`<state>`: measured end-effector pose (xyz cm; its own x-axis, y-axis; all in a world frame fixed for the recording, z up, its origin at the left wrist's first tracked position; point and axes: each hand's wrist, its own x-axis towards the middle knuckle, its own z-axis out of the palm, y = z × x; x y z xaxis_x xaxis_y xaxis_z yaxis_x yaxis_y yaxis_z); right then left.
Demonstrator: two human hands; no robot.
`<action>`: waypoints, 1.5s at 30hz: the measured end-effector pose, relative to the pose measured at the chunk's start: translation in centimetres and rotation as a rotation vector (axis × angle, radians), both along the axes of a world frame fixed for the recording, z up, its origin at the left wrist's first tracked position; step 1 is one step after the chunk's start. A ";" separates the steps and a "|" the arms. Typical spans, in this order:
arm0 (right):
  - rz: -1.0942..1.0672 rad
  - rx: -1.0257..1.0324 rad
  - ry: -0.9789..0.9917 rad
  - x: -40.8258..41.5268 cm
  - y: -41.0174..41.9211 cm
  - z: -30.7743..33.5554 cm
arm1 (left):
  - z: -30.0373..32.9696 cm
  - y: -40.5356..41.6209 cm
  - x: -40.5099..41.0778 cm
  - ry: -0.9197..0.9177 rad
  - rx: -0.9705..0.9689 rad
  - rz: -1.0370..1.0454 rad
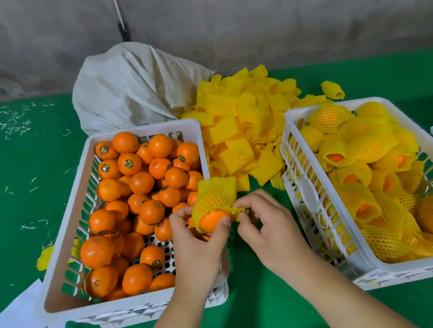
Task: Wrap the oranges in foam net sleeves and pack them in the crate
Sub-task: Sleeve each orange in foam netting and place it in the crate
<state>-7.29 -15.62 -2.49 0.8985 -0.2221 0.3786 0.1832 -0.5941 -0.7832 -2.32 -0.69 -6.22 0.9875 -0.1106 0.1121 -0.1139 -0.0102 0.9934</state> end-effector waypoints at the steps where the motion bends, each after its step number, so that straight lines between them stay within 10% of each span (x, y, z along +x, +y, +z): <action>1: 0.015 -0.006 -0.004 -0.2 0.5 0.0 | -0.2 0.0 0.0 0.002 0.010 0.049; 16: -0.134 0.038 -0.119 0.7 0.4 0.4 | 1.0 -1.0 -0.3 0.026 -0.028 -0.288; 28: -0.084 -0.140 -0.044 0.7 -1.0 1.7 | 0.6 -0.7 -0.3 0.081 -0.065 -0.180; 33: -0.097 -0.255 0.317 1.6 -1.5 2.5 | 0.6 -0.9 -0.4 0.054 0.033 -0.152; 45: -0.155 0.052 0.088 -0.6 1.1 1.5 | 1.1 -1.0 -0.9 -0.007 0.063 -0.055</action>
